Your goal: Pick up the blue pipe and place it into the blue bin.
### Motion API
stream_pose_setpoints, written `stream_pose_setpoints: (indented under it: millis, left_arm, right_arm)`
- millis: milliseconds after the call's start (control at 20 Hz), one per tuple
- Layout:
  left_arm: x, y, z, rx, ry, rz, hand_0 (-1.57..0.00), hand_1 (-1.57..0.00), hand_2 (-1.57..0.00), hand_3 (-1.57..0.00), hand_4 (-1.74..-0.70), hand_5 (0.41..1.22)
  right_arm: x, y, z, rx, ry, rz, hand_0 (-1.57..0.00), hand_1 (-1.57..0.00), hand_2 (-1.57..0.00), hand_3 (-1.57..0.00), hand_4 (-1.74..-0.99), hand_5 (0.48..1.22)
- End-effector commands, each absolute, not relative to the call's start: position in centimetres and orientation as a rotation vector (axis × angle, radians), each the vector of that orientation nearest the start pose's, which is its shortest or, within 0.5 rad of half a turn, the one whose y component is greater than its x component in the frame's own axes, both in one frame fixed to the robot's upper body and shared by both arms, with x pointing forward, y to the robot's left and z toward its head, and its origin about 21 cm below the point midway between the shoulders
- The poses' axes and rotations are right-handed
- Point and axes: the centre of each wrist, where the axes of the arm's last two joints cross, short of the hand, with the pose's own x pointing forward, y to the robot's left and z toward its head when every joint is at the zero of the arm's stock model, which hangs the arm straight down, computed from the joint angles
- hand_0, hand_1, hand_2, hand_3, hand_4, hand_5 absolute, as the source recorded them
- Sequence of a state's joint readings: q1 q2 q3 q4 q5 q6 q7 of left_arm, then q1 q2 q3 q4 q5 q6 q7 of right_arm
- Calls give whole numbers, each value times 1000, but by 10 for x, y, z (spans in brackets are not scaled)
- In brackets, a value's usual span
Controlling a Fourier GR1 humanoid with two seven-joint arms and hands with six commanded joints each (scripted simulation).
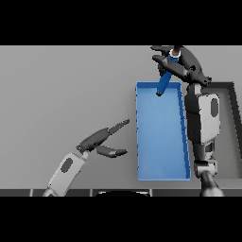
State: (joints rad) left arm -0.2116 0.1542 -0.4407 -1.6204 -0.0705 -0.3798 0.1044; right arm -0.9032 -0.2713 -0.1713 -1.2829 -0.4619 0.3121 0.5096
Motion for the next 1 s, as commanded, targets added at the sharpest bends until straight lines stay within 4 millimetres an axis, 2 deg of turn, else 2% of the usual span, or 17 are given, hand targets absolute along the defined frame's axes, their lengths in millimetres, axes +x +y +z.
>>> stream_pose_setpoints:
  millis: [0, 250, 350, 450, 500, 650, 750, 800, 850, 900, 950]
  left_arm:
    - [264, 139, 51, -423, -1527, -955, 1, 1, 1, 1, -828, 462]
    - [262, 143, 46, -438, -1521, -956, 1, 1, 1, 1, -828, 469]
    - [264, 138, 50, -435, -1533, -955, 1, 1, 1, 1, -829, 470]
    - [261, 137, 51, -430, -1527, -957, 1, 1, 1, 1, -826, 470]
    - [258, 139, 49, -437, -1527, -954, 1, 1, 1, 1, -827, 471]
    - [261, 136, 46, -419, -1508, -966, 1, 1, 1, 1, -826, 475]
    - [262, 138, 50, -428, -1521, -959, 1, 1, 1, 1, -827, 474]
    - [260, 137, 49, -433, -1521, -958, 1, 1, 1, 1, -829, 474]
    - [261, 137, 51, -432, -1527, -957, 1, 1, 1, 1, -830, 476]
    - [260, 136, 51, -436, -1521, -963, 1, 1, 1, 1, -829, 476]
    - [259, 137, 51, -437, -1524, -973, 1, 1, 1, 1, -828, 476]
  right_arm:
    - [403, -225, 231, 434, -1599, 380, -1571, -1571, -1571, -1571, -1499, 1221]
    - [392, -246, 173, 292, -1382, 253, -1571, -1571, -1571, -1571, -1499, 1221]
    - [387, -252, 150, 226, -1309, 221, -1571, -1571, -1571, -1571, -1499, 1221]
    - [381, -253, 131, 194, -1241, 230, -1571, -1571, -1571, -1080, -1586, 1221]
    - [378, -255, 122, 178, -1207, 249, -1571, -1571, -1571, -1178, -1569, 1221]
    - [369, -256, 99, 125, -1106, 282, -1571, -1571, -1571, -693, -1653, 1205]
    - [365, -256, 84, 94, -1035, 270, -1571, -1571, -1571, -1009, -1583, 1199]
    - [365, -254, 80, 101, -1010, 235, -1465, -1382, -1333, -807, -1534, 1190]
    - [365, -254, 79, 115, -986, 221, -1172, -1106, -1066, -646, -1477, 1178]
    - [365, -253, 76, 121, -948, 201, -937, -884, -853, -516, -1404, 1159]
    - [368, -254, 72, 113, -888, 191, -749, -707, -682, -413, -1344, 1172]
